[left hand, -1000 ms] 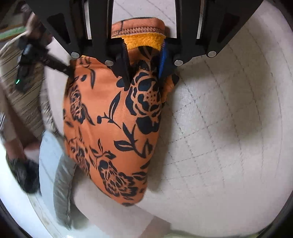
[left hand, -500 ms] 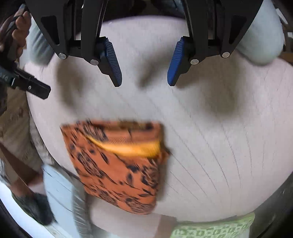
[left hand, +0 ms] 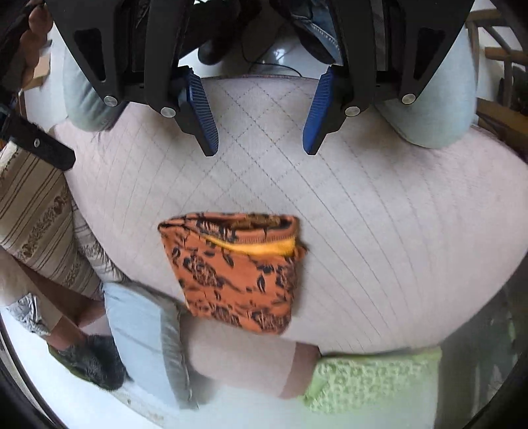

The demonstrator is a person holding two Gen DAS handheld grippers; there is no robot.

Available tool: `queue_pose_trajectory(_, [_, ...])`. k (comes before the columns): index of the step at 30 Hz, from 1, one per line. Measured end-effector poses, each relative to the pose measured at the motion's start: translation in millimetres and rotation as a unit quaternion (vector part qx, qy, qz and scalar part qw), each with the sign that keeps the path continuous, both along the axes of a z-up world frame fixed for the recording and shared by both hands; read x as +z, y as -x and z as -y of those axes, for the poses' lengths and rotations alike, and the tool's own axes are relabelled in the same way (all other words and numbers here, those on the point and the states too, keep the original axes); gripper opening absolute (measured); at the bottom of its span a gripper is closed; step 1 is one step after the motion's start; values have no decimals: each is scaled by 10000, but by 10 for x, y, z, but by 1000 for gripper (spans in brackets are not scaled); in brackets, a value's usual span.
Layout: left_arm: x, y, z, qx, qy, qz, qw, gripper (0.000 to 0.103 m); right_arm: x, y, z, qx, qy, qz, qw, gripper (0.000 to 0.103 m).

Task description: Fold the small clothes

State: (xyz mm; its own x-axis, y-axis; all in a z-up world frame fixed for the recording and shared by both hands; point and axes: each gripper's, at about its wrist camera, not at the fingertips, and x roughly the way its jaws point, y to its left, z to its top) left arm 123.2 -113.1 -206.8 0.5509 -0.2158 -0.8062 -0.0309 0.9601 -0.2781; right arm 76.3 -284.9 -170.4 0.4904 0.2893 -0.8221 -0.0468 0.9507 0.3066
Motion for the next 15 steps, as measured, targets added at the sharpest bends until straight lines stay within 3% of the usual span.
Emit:
queue_pose_trajectory(7, [464, 402, -78, 204, -357, 515, 9978, 54, 337, 220, -52, -161, 340, 364, 9986, 78])
queue_pose_trajectory(10, [675, 614, -46, 313, -676, 844, 9936, 54, 494, 289, -76, -216, 478, 519, 9973, 80])
queue_pose_trajectory(15, [965, 851, -27, 334, -688, 1205, 9898, 54, 746, 376, -106, -104, 509, 695, 9962, 80])
